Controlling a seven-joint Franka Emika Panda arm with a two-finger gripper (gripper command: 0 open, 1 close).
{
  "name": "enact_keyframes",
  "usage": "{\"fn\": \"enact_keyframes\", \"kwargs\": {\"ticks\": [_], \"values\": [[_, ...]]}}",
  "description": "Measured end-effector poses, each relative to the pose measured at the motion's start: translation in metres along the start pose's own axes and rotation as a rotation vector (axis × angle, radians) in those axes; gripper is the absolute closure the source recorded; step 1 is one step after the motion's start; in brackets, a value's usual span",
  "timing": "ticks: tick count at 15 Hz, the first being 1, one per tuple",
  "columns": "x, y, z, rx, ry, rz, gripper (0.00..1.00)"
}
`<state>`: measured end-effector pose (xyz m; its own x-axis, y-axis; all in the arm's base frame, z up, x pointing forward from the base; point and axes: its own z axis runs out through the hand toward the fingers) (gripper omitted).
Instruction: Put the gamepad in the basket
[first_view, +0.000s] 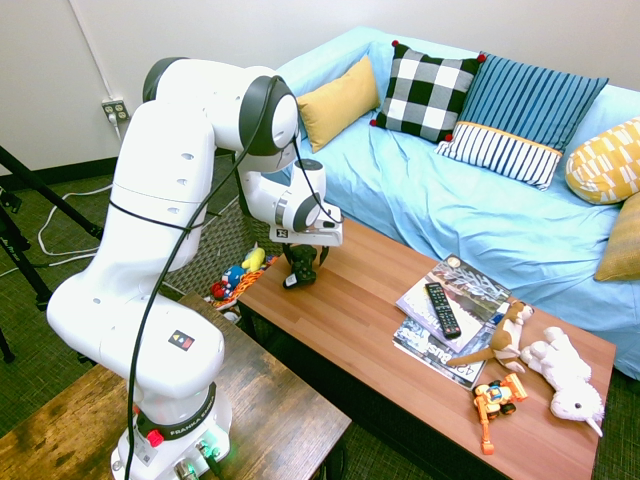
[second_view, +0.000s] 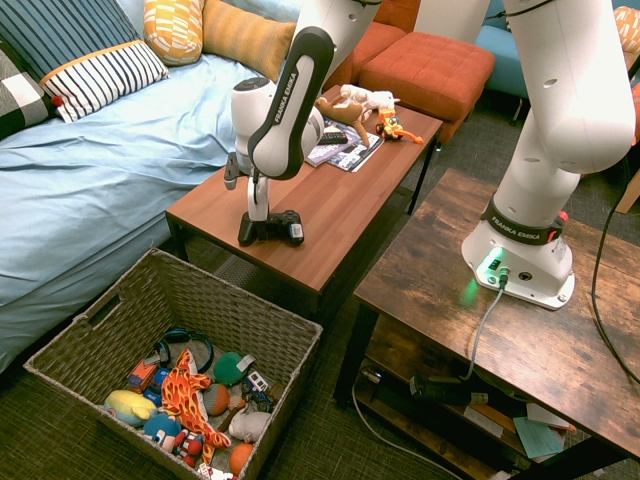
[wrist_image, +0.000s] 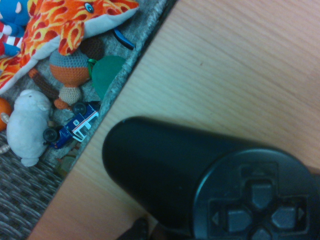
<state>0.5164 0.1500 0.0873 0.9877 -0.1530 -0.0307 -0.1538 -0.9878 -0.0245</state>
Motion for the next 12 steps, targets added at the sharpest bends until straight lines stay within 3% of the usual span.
{"fn": "enact_keyframes", "kwargs": {"ticks": [12], "values": [[0.0093,0.0076,-0.0012,0.029,-0.008,0.034,1.0]]}}
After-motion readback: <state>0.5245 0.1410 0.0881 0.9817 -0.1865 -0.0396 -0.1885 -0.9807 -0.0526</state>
